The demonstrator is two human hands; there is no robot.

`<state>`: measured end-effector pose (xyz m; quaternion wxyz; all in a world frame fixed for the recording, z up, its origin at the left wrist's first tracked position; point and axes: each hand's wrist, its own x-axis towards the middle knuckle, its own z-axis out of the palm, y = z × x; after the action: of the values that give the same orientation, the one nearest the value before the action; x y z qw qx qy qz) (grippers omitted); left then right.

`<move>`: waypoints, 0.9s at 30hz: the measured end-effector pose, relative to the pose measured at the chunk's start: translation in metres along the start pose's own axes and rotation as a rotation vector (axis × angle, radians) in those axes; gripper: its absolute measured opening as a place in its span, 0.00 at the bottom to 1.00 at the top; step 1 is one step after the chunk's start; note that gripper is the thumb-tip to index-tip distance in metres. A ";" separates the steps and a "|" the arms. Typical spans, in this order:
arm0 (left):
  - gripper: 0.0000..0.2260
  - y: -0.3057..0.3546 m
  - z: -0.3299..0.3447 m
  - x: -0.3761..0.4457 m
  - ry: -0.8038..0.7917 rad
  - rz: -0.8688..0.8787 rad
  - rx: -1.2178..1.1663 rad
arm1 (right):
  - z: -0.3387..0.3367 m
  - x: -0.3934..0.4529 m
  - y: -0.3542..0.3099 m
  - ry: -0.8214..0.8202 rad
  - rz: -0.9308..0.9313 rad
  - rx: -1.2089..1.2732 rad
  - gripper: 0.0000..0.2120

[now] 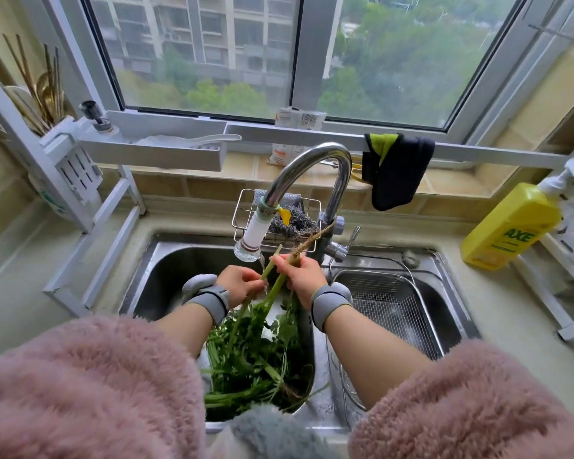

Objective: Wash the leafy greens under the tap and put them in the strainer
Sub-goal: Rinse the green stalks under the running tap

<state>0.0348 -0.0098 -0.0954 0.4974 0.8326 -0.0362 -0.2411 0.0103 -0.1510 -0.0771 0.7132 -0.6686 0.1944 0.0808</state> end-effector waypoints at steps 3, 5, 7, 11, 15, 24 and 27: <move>0.06 0.004 0.003 0.000 -0.010 0.013 -0.099 | 0.006 0.002 0.006 -0.043 -0.018 -0.098 0.10; 0.07 0.003 0.003 0.001 -0.022 0.009 -0.099 | 0.006 0.002 0.004 -0.035 -0.025 -0.132 0.09; 0.06 -0.002 -0.001 0.001 -0.034 -0.004 -0.047 | 0.004 0.003 0.000 -0.011 -0.019 -0.098 0.06; 0.04 -0.020 -0.010 -0.001 -0.053 -0.062 0.092 | -0.001 0.006 -0.007 0.092 -0.039 -0.059 0.06; 0.05 -0.038 -0.013 -0.003 0.005 -0.144 0.122 | -0.003 0.010 -0.007 0.108 -0.064 -0.016 0.04; 0.02 -0.014 0.001 0.003 0.032 -0.091 -0.040 | -0.002 0.005 -0.011 0.075 -0.083 0.032 0.09; 0.06 -0.002 0.009 0.006 0.058 -0.083 -0.188 | -0.003 0.009 -0.014 0.111 -0.132 0.044 0.10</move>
<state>0.0357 -0.0178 -0.1023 0.5638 0.7896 0.0357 -0.2395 0.0233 -0.1567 -0.0683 0.7197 -0.6674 0.1910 -0.0079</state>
